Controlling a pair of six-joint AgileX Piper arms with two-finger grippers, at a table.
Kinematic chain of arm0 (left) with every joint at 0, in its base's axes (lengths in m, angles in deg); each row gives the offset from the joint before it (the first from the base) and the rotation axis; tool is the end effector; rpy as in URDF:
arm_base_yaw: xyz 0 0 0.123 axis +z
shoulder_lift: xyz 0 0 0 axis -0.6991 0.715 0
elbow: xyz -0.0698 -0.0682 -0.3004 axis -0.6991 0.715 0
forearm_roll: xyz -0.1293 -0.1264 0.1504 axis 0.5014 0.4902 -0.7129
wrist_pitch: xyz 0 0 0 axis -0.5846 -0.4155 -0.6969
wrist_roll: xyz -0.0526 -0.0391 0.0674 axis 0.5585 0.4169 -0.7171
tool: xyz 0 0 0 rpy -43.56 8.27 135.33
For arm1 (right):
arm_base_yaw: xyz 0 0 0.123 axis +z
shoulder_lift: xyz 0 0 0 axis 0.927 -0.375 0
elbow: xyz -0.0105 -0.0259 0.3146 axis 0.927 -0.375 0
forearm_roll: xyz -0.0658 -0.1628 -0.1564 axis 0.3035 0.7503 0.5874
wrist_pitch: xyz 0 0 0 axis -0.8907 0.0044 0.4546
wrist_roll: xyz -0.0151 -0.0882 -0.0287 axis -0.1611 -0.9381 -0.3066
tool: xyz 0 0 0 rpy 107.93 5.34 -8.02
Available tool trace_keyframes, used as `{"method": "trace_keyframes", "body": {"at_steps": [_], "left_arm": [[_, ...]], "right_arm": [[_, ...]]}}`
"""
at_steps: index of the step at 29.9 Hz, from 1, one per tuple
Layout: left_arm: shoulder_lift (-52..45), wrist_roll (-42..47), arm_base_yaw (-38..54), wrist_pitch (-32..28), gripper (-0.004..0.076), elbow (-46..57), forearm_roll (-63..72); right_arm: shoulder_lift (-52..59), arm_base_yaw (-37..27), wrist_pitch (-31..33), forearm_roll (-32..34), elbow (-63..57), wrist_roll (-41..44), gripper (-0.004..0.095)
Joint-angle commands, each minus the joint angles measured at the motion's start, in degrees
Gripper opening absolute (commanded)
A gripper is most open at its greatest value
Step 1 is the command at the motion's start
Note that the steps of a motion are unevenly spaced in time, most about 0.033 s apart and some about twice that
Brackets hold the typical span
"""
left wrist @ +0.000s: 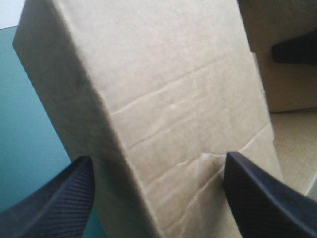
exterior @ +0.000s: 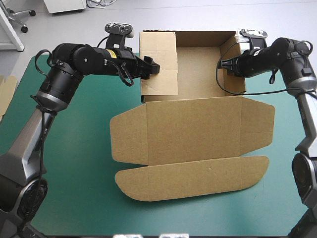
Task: Fold the box
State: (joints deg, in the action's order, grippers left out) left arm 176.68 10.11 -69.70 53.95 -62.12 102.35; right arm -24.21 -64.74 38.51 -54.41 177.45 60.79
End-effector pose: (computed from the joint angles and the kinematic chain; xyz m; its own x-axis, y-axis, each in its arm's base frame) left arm 0.3171 -0.1789 0.4749 -0.6264 0.1654 -0.7617 0.5352 0.8017 -0.2660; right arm 0.3875 0.0500 0.4144 -0.7678 0.0277 -0.6401 -0.1936 0.9423 0.2730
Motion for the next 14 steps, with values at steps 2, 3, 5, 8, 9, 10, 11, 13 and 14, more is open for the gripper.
{"method": "trace_keyframes", "body": {"at_steps": [2, 3, 5, 8, 9, 10, 11, 13, 14], "left_arm": [[-2.4, 3.6, -0.2, -3.1, 0.0506, -1.8, -2.9], [-2.3, 3.8, -0.2, -3.1, 0.0494, -1.8, -3.8], [-2.0, 4.2, -0.2, -2.7, 0.0475, -1.8, -4.7], [-1.4, 4.8, -0.2, -2.6, 0.0475, -1.8, -4.9], [-1.3, 4.8, -0.2, -2.6, 0.0475, -1.8, -4.9], [-1.3, 4.9, -0.2, -2.6, 0.0475, -1.8, -5.5], [-1.3, 5.3, -0.2, -2.5, 0.0475, -1.8, -6.3], [-1.3, 5.3, -0.2, -2.0, 0.0473, -1.8, -7.0], [-1.2, 5.7, -0.2, -1.8, 0.0468, -1.8, -7.7]], "right_arm": [[3.2, -0.1, -3.0, -3.6, 1.6, 1.0, -0.0032], [3.2, -0.1, -3.0, -3.6, 1.6, 1.2, -0.0032], [3.2, -0.1, -3.0, -3.7, 1.6, 1.6, -0.0031], [3.2, 0.0, -2.9, -3.7, 1.6, 2.1, -0.0031], [3.2, 0.0, -2.9, -3.7, 1.6, 2.1, -0.0031], [3.2, 0.0, -2.9, -3.7, 1.6, 2.1, -0.0031], [3.2, 0.0, -2.9, -3.7, 1.6, 2.1, -0.0031], [3.2, 0.1, -2.8, -3.7, 1.6, 2.1, -0.0027], [3.2, 0.1, -2.8, -3.7, 1.6, 2.2, -0.0020]]}}
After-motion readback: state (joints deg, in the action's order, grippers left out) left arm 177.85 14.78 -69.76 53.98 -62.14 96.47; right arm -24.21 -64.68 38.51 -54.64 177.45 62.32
